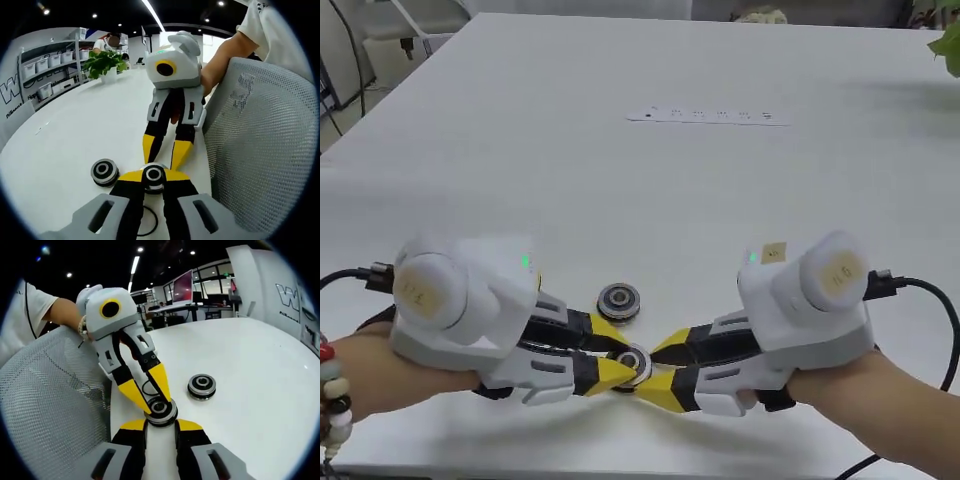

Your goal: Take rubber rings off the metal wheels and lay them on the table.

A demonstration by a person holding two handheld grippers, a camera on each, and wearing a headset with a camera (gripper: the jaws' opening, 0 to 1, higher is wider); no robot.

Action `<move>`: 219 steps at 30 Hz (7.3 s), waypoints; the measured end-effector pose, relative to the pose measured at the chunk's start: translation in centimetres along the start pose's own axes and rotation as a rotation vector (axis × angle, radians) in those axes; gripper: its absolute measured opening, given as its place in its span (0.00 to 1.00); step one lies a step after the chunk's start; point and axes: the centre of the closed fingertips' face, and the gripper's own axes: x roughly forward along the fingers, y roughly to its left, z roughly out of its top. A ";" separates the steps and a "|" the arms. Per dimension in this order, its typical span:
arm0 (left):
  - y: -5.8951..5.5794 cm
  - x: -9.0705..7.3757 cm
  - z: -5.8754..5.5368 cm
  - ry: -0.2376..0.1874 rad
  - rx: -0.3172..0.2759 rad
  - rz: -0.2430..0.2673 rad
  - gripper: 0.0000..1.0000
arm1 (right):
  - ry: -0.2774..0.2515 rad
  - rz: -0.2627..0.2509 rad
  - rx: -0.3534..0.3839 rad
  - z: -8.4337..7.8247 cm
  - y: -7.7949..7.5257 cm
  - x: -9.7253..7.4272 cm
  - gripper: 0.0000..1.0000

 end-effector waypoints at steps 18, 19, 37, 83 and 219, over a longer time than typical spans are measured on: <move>0.4 0.2 -0.1 -0.023 -0.023 -0.006 0.08 | -0.001 -0.009 -0.046 0.2 0.4 0.1 0.27; 0.4 0.2 -0.1 -0.024 -0.024 -0.005 0.08 | -0.002 -0.011 -0.050 0.2 0.3 0.3 0.24; 0.5 0.2 -0.2 -0.032 -0.039 0.005 0.08 | 0.042 -0.032 -0.166 -0.4 0.0 -0.4 0.04; 0.1 0.4 -0.1 -0.028 0.011 -0.005 0.07 | -0.148 0.089 0.339 2.0 0.4 -1.6 0.00; -0.9 -13.6 0.1 -0.134 -0.182 0.210 0.84 | 0.091 -0.009 0.158 5.9 -1.3 2.8 0.00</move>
